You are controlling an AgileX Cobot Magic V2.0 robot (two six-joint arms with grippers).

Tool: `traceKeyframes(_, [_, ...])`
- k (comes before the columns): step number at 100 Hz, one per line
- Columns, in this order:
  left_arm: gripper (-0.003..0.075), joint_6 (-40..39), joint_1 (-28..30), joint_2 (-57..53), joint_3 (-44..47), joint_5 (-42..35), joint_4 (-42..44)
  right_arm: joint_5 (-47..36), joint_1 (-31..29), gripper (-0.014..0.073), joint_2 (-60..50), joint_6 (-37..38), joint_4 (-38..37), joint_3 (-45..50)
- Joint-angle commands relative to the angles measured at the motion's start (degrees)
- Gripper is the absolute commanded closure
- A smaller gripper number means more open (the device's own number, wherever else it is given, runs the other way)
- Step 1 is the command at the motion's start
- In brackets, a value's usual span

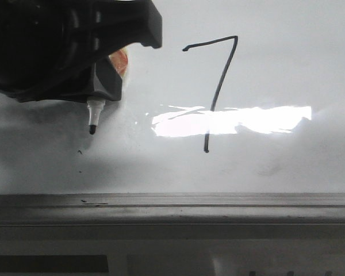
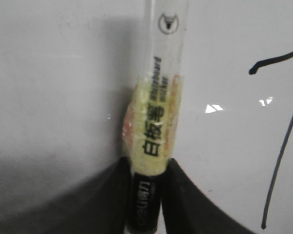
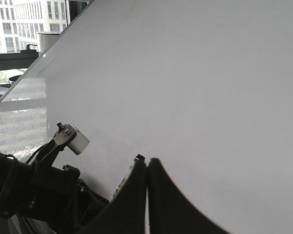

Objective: Write number 7 on whiteboard

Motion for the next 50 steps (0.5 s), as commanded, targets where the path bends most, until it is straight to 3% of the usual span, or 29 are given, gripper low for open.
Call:
traceKeyframes(1, [0.0431, -0.63, 0.78, -0.70, -1.35, -1.48, -0.21, 2.38, -0.09, 0.0657, 0.14, 0.00, -0.26, -1.92])
traceKeyframes(14, [0.0307, -0.63, 0.78, -0.70, -1.35, -1.87, -0.21, 2.47, -0.09, 0.0657, 0.14, 0.00, -0.26, -1.92])
traceKeyframes(40, [0.0190, -0.63, 0.40, -2.62, -1.71, -1.70, -0.21, 2.47, -0.09, 0.0657, 0.14, 0.00, -0.26, -1.92])
traceKeyframes(50, [0.0183, 0.27, -1.36, -6.00, -1.71, -1.72, -0.21, 2.47, -0.09, 0.0657, 0.04, 0.00, -0.26, -1.92])
